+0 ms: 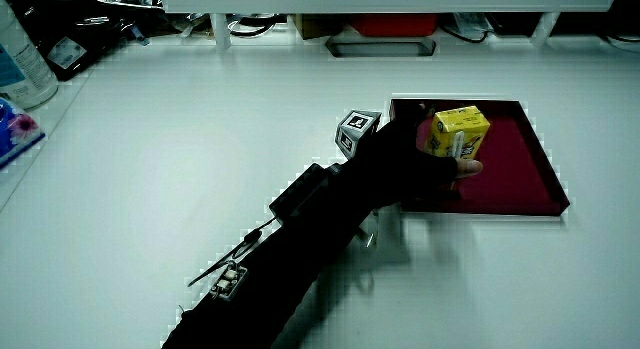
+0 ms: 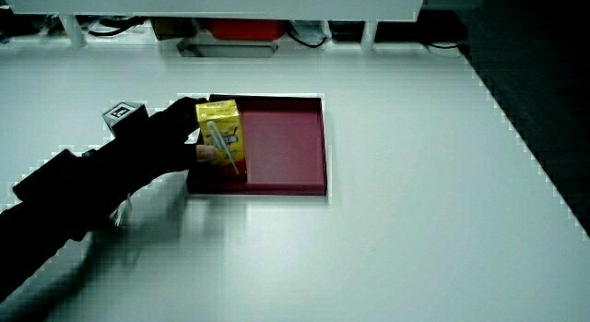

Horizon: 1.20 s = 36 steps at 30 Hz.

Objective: Pick ice redtea

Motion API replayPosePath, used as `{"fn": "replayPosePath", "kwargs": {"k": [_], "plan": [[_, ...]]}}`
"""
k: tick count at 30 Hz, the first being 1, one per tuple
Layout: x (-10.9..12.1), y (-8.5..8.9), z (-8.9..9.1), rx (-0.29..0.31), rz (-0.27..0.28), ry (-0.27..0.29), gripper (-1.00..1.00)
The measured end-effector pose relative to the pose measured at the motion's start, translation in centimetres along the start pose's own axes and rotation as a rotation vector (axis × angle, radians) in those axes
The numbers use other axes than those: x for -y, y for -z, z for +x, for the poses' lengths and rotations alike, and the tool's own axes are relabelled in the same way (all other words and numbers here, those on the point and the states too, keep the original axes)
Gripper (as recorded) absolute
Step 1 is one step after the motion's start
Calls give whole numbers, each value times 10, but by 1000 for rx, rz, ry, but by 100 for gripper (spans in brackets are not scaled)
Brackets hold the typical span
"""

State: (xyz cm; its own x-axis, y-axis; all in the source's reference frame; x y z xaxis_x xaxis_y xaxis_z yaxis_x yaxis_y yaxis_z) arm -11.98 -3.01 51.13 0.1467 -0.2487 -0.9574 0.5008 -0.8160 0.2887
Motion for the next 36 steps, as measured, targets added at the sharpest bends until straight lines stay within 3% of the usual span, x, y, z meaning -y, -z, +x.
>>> {"fn": "replayPosePath", "kwargs": {"k": [7, 14, 23, 32, 36], "plan": [[-2, 0, -4, 0, 15, -4, 0], [-2, -2, -4, -17, 71, 44, 28], [-1, -8, -6, -2, 155, 48, 64], [-2, -9, -8, 7, 152, 66, 100], [-1, -9, -9, 32, 154, 73, 100]]}}
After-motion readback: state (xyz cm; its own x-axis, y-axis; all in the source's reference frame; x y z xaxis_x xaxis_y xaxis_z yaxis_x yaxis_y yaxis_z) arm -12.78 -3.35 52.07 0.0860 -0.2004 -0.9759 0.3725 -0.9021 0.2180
